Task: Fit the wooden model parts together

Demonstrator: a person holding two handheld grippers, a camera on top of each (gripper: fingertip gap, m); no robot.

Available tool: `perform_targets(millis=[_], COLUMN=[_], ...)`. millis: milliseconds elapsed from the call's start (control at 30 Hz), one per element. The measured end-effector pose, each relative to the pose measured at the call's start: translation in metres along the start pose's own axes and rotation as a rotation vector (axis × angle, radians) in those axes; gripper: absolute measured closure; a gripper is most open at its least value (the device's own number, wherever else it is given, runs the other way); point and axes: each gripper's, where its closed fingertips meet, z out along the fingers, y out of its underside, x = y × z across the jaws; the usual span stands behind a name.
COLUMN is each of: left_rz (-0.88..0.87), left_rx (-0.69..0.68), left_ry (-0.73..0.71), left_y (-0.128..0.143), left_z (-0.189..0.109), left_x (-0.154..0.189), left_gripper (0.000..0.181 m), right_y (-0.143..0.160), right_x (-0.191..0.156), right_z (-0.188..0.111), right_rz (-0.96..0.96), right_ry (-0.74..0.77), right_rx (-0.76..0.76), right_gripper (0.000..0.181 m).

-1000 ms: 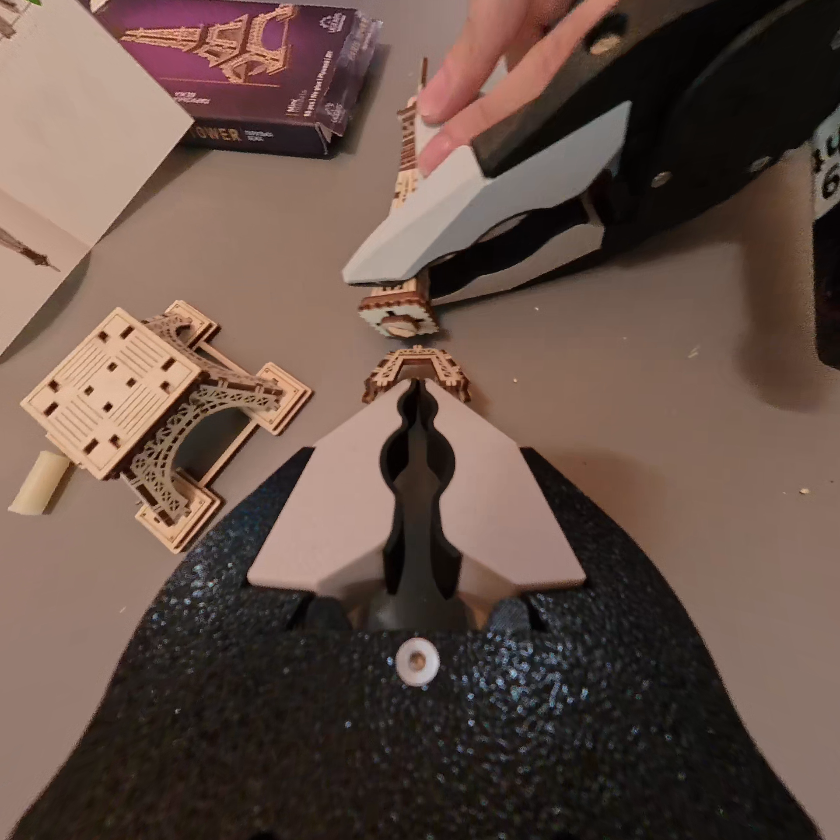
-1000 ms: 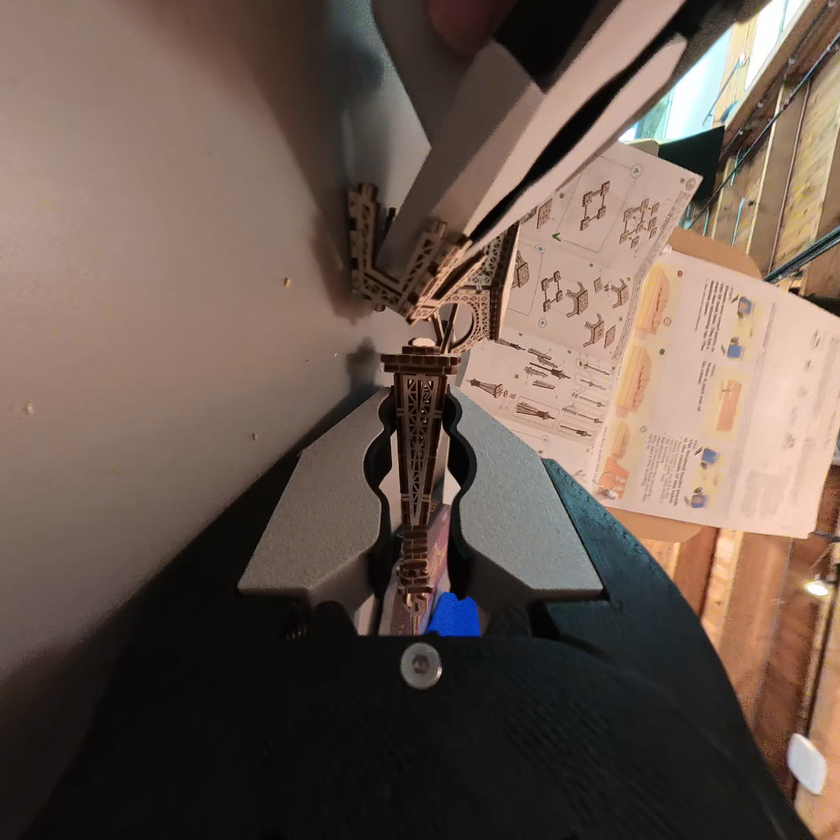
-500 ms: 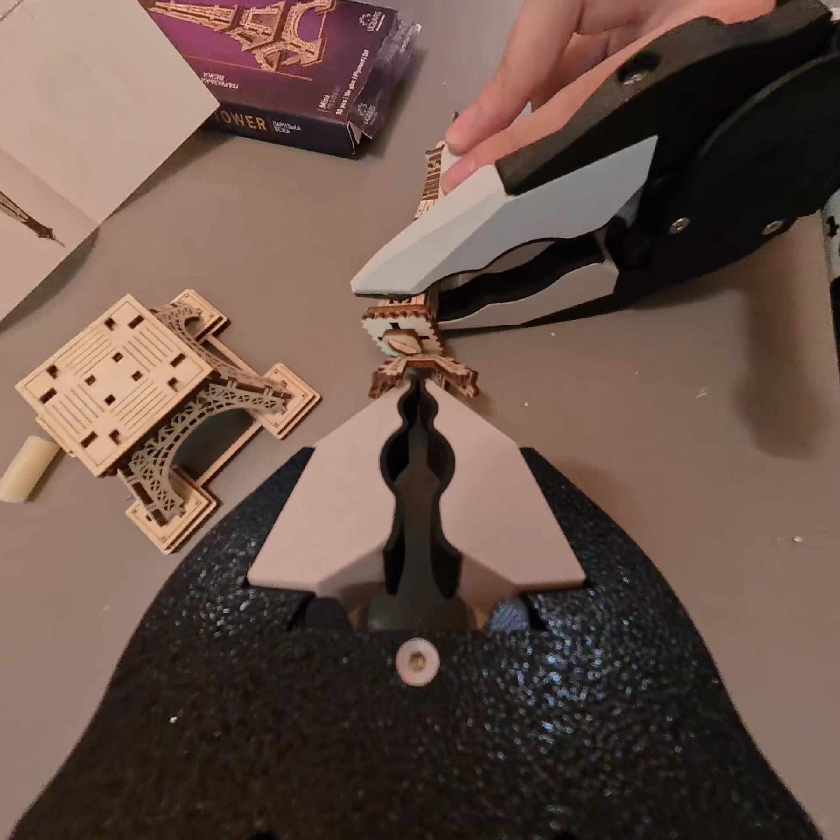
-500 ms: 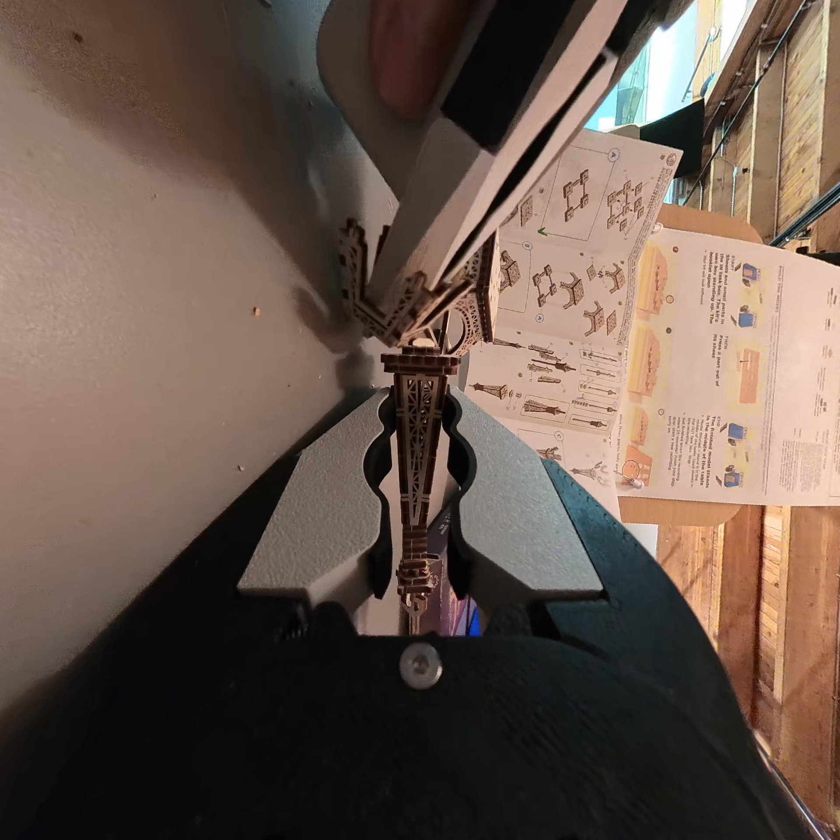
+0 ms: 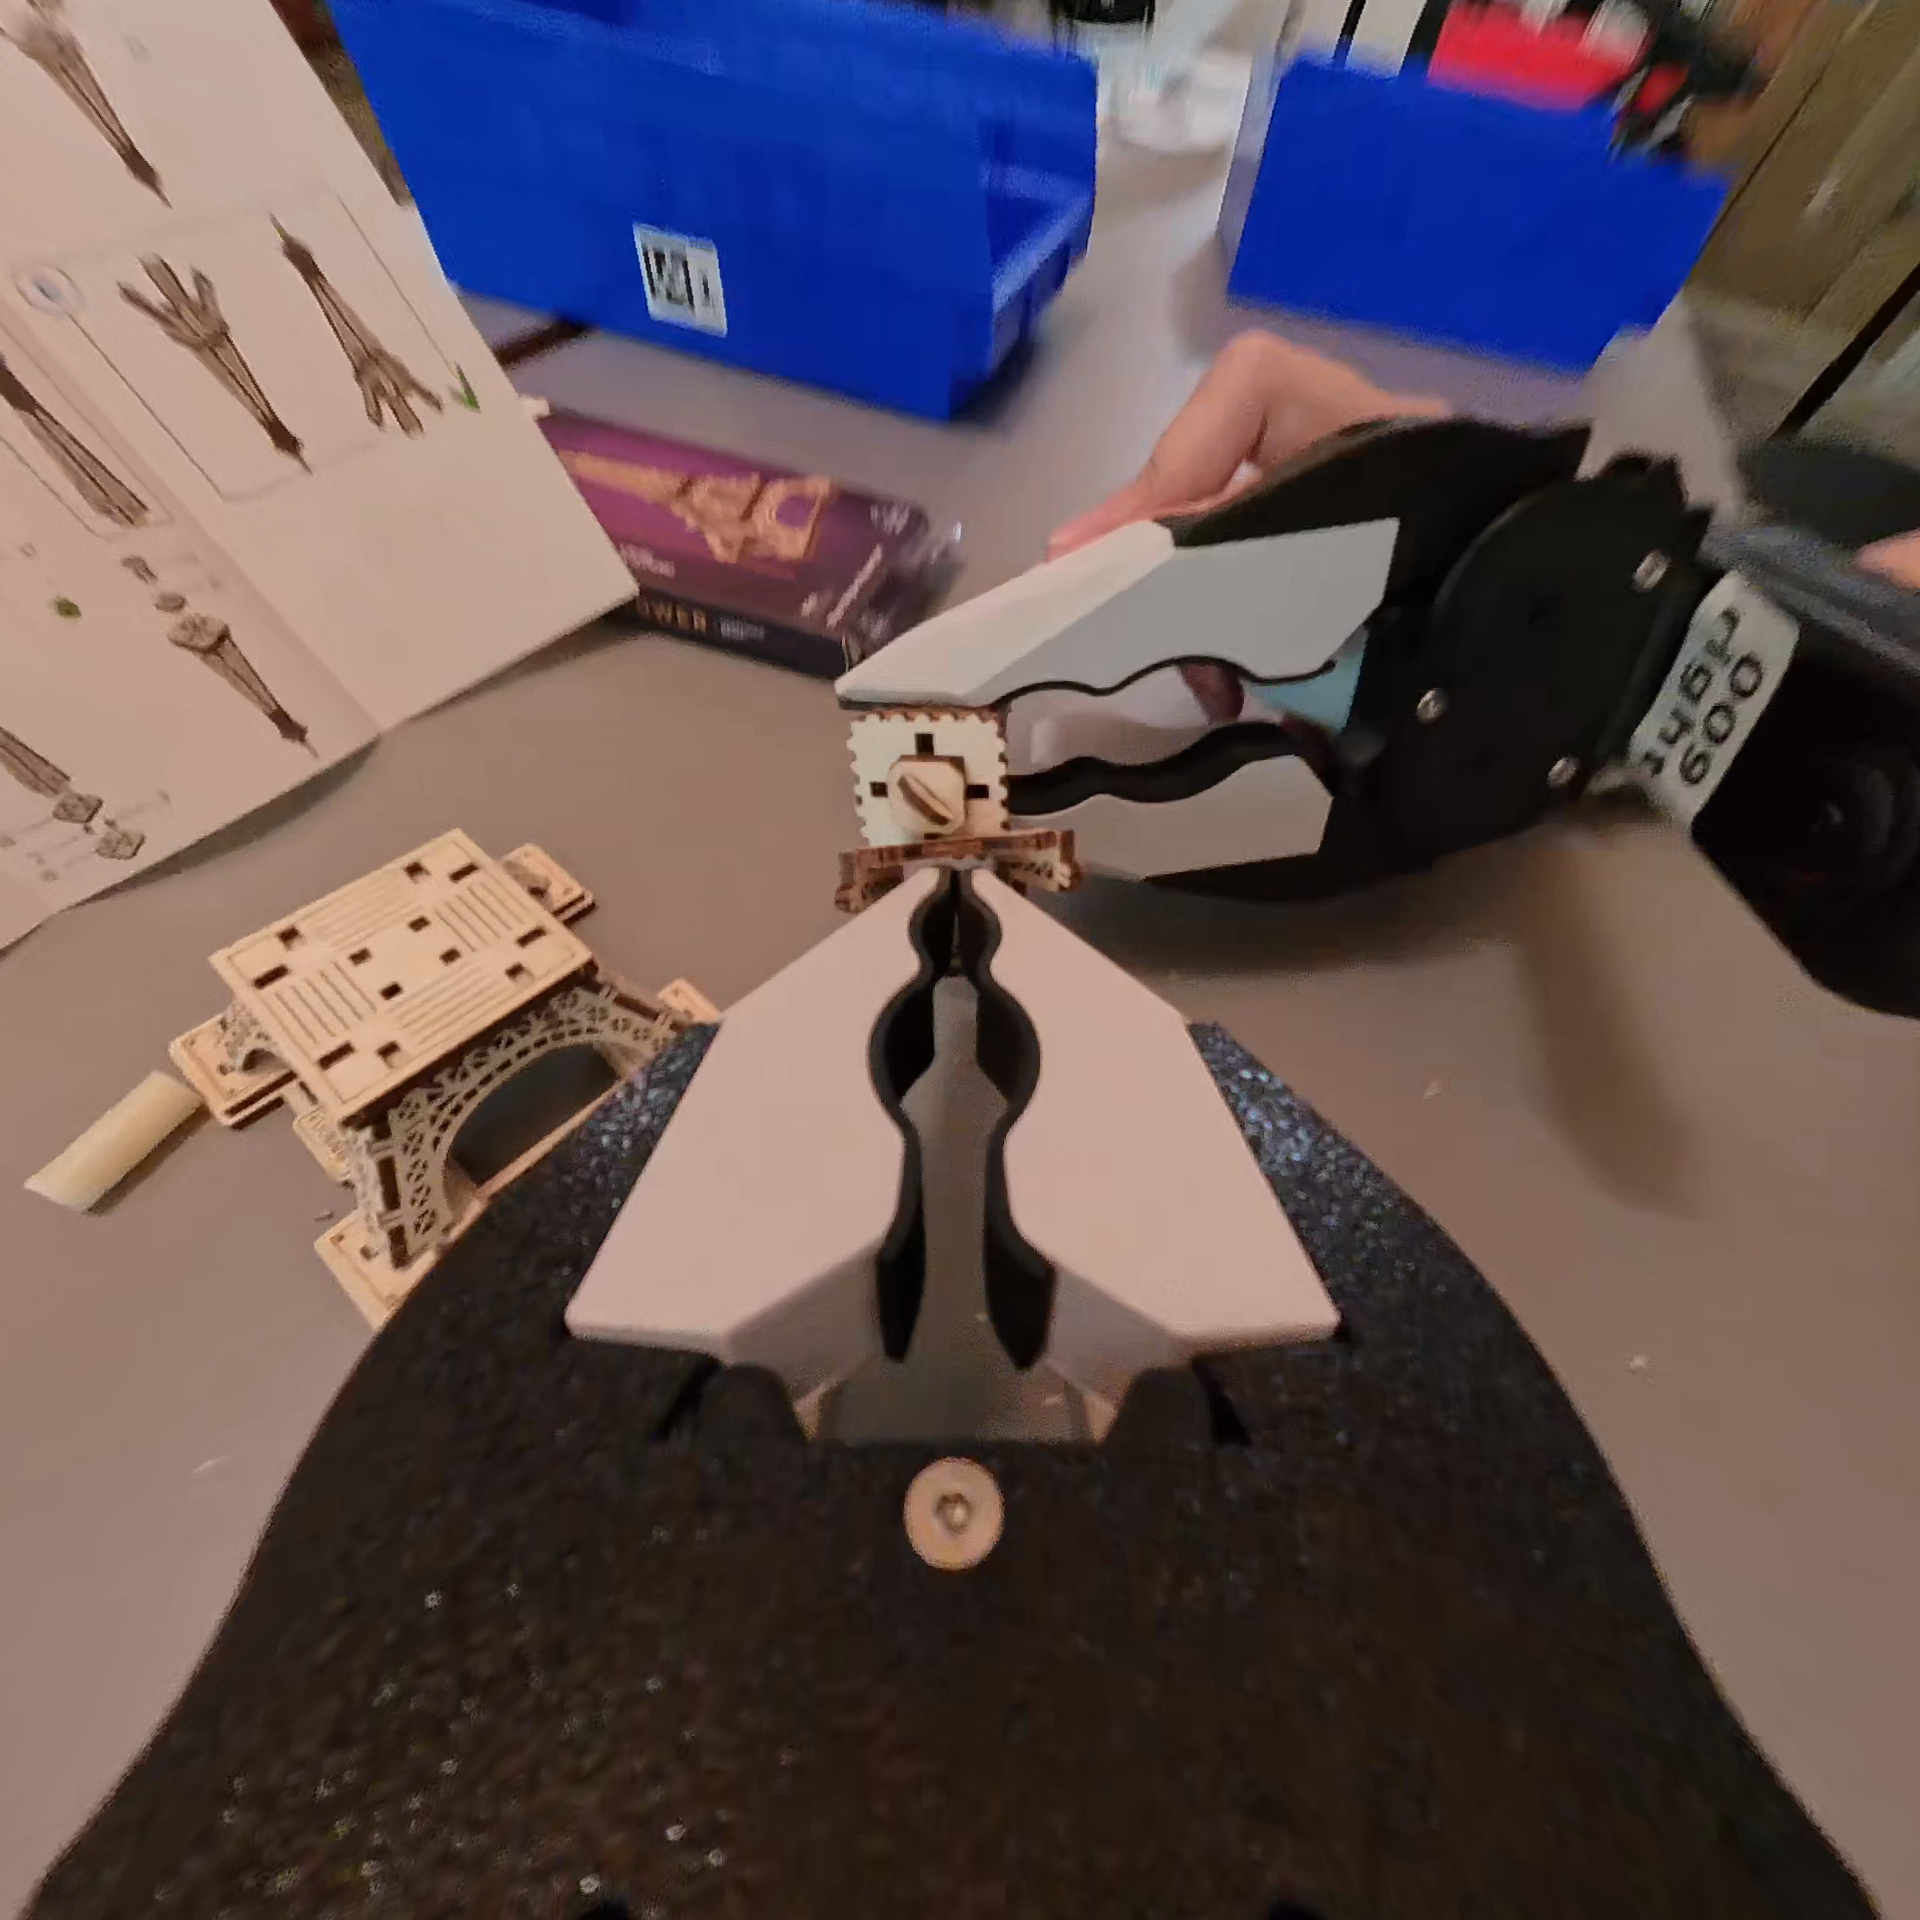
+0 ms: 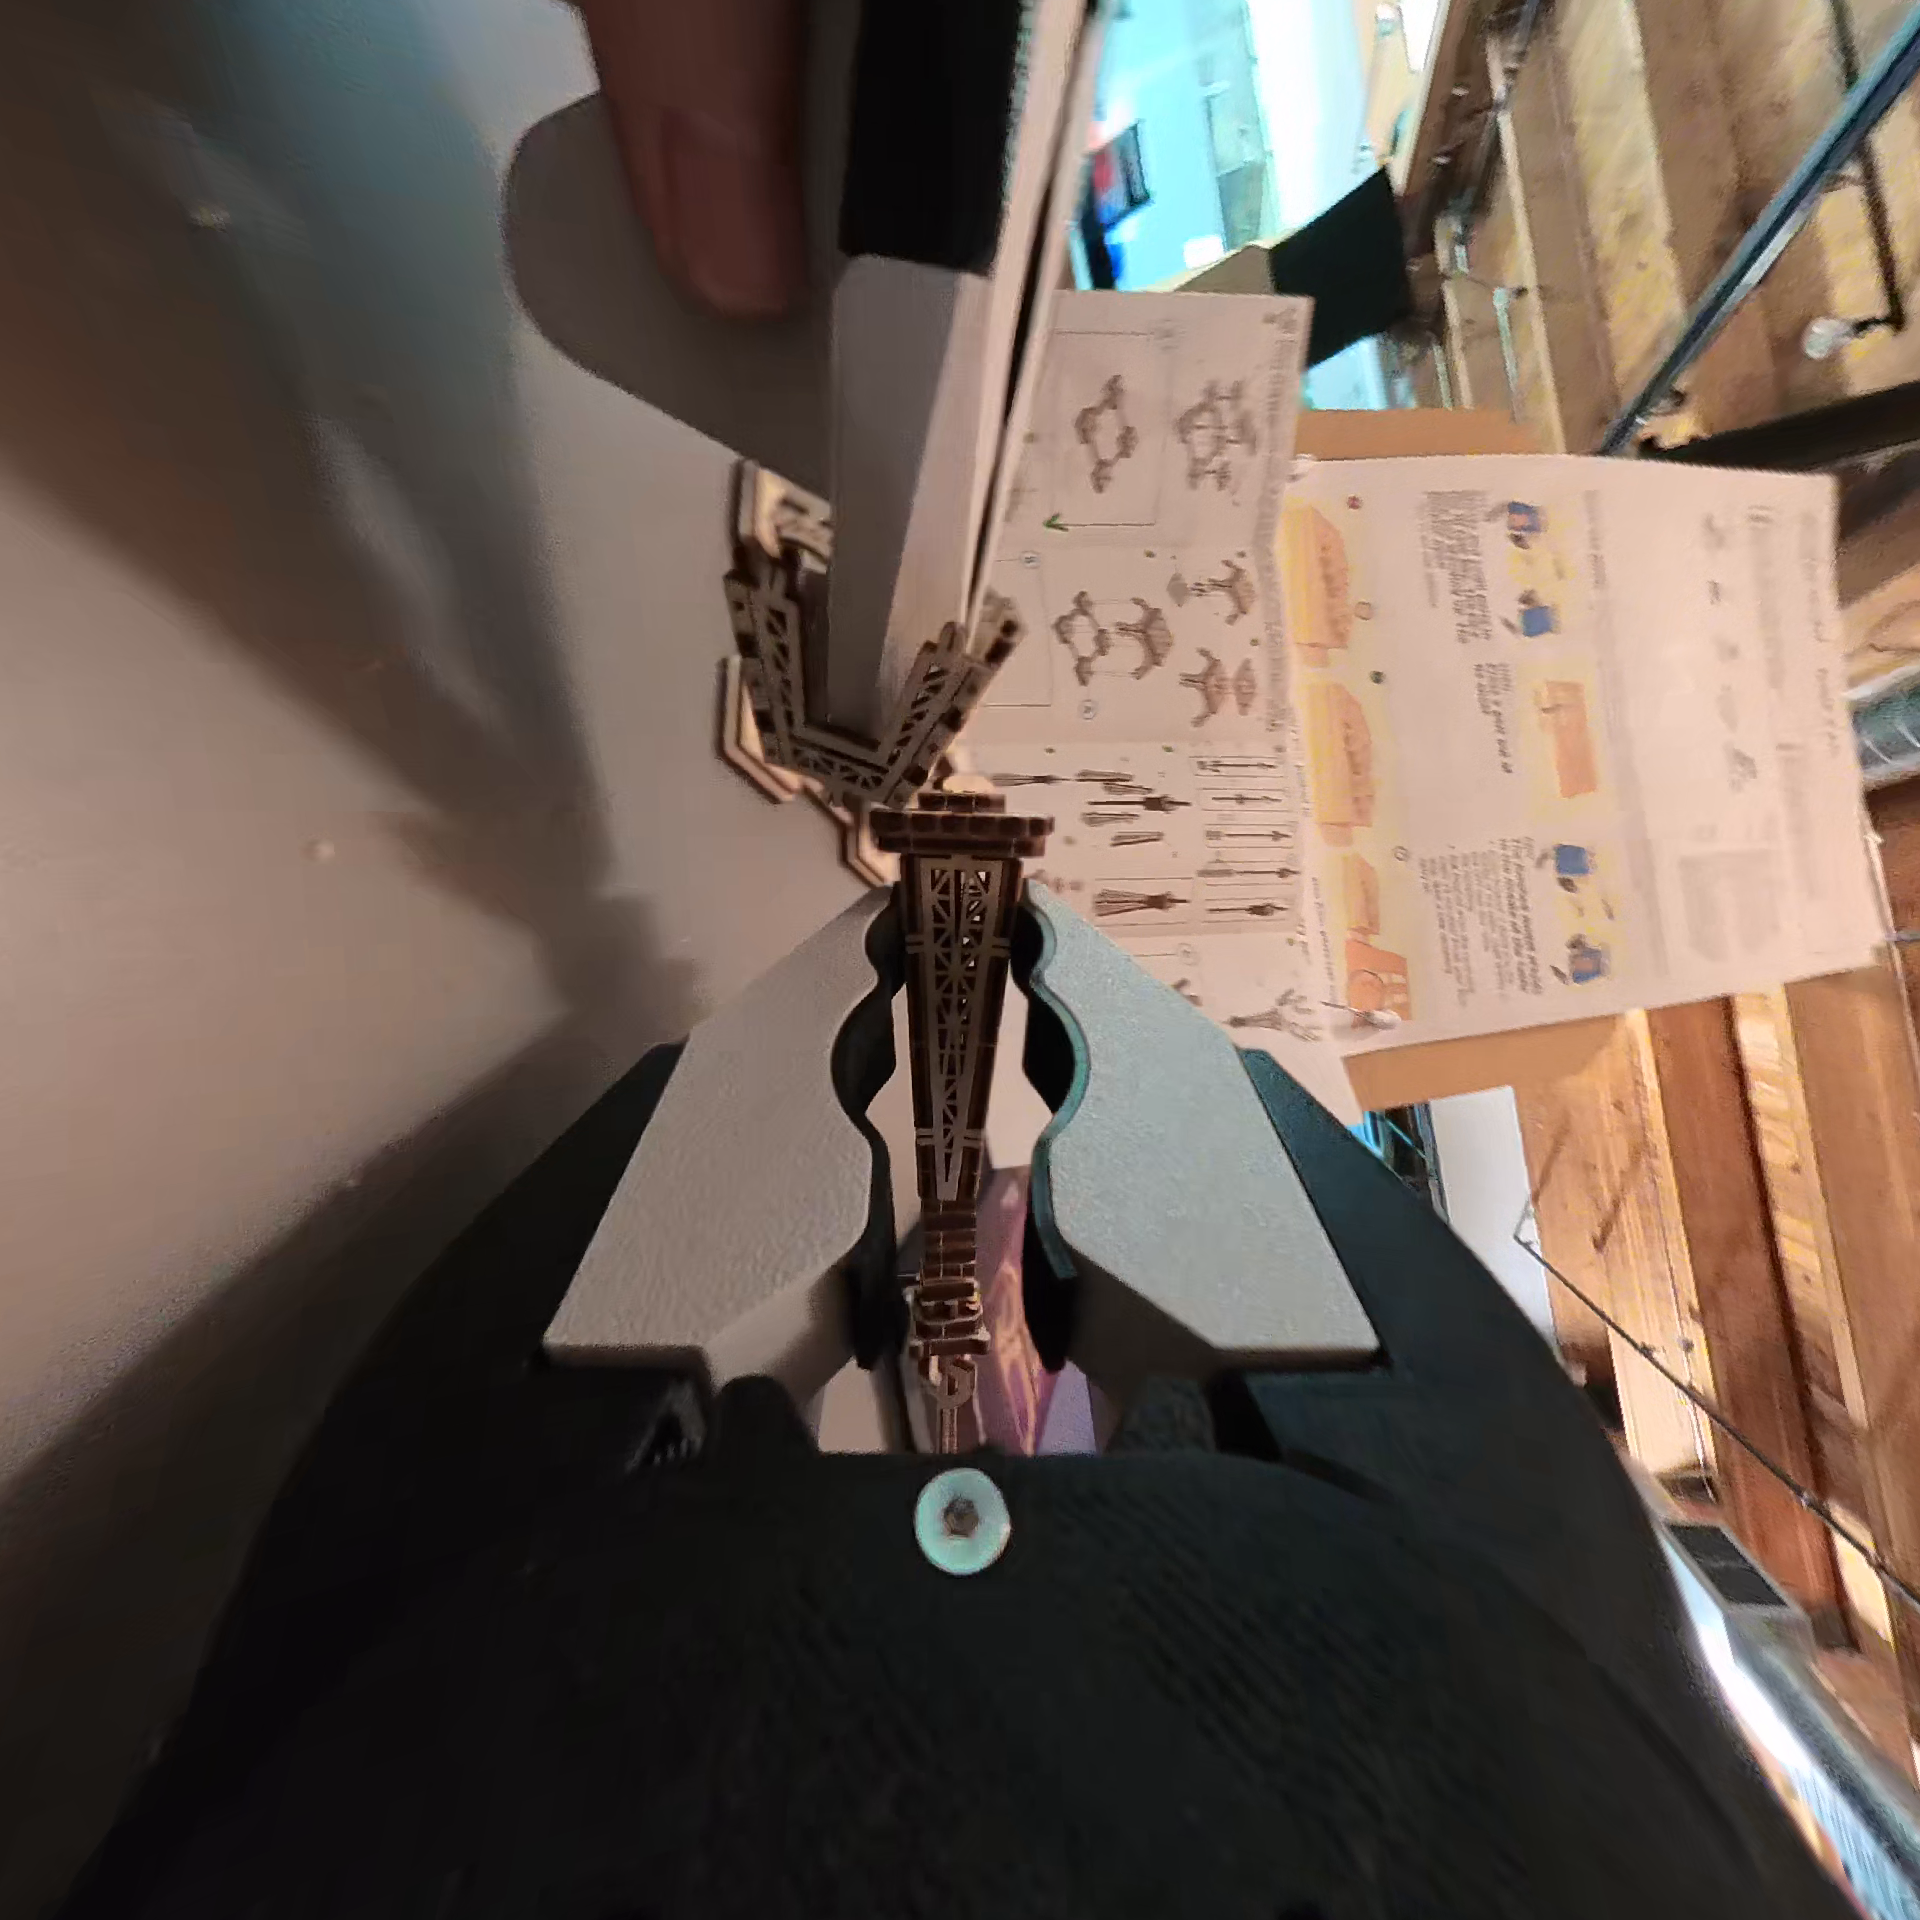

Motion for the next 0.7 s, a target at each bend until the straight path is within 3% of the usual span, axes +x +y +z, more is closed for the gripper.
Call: perform_targets(millis=[133, 400, 567, 700], left_rz=[-0.140, -0.506, -0.559, -0.409], left_rx=[0.244, 0.811, 0.998, 0.947], left_ry=[0.098, 0.522, 0.622, 0.525], left_y=[-0.031, -0.096, -0.112, -0.109], left_z=[-0.014, -0.075, -0.112, -0.120], left_x=[0.008, 0.029, 0.022, 0.024], left_gripper=[0.181, 0.181, 0.181, 0.181], right_y=[-0.010, -0.062, -0.081, -0.080], right_x=[0.030, 0.098, 0.121, 0.115], right_z=[-0.007, -0.019, -0.022, -0.025], right_rz=[0.014, 0.102, -0.034, -0.061], right_ry=[0.079, 0.164, 0.198, 0.189], right_rx=[-0.013, 0.068, 0.031, 0.024], right_gripper=[0.164, 0.164, 0.164, 0.164])
